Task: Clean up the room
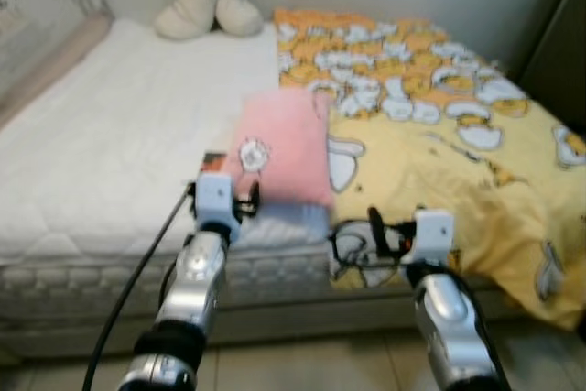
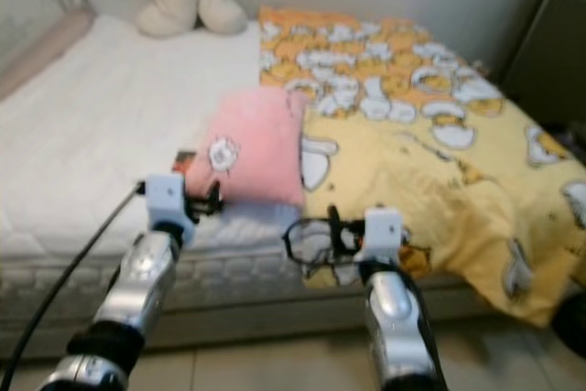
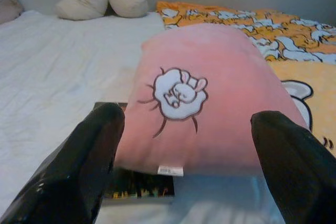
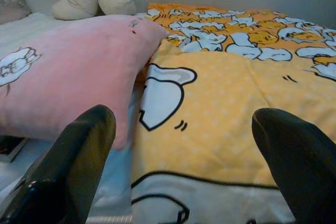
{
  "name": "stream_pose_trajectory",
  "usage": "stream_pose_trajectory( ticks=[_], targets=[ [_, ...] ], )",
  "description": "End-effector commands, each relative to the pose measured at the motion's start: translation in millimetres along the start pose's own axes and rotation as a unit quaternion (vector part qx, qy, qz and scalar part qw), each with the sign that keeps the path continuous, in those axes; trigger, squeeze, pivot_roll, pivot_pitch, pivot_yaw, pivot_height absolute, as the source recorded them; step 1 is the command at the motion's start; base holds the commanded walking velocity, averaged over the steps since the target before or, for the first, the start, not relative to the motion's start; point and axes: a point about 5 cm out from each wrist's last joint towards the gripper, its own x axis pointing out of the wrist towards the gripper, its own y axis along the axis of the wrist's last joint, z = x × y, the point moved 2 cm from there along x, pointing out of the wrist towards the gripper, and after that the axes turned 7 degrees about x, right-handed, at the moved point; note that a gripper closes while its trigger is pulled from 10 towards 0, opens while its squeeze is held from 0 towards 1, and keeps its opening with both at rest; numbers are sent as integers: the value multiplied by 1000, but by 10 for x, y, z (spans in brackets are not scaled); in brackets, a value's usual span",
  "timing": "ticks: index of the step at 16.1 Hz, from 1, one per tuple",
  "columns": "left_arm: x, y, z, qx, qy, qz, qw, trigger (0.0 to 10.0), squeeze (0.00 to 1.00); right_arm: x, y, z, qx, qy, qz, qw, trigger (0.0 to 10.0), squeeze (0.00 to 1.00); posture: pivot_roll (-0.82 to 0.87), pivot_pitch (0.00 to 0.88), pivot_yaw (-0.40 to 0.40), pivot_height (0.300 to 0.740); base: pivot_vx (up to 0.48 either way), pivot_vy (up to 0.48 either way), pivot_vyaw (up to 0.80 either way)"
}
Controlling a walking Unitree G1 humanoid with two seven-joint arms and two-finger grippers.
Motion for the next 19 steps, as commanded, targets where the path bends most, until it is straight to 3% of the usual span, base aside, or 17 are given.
stream_pose_trajectory(
  ticks=[1, 7, 12, 15, 18, 19],
  targets=[
    [36, 90, 126, 0, -16, 14, 1000, 10000, 0, -10, 40, 128, -8, -19, 6, 1000, 10000, 0, 130, 0, 4, 740, 442, 0, 563],
    [69, 139, 90, 5, -10, 22, 1000, 10000, 0, -16, 76, 156, -12, -25, 15, 1000, 10000, 0, 125, 0, 5, 740, 444, 0, 146],
    [68, 134, 162, -1, -24, 20, 1000, 10000, 0, -12, 117, 220, -17, -38, 23, 999, 10000, 0, 124, 0, 6, 740, 445, 0, 0],
    [161, 298, 169, 5, -43, 44, 998, 10000, 0, 26, 316, 330, -25, -68, 59, 996, 10000, 0, 125, 0, 6, 740, 445, 0, 0],
    [257, 391, 267, 41, -71, 43, 996, 10000, 0, 151, 513, 561, -19, -93, 69, 993, 10000, 0, 117, 0, 14, 740, 445, 0, 0],
    [336, 279, 320, 104, -83, -25, 991, 10000, 0, 229, 389, 675, 15, -80, 1, 997, 10000, 0, 119, 0, 12, 740, 0, 0, 0]
  ],
)
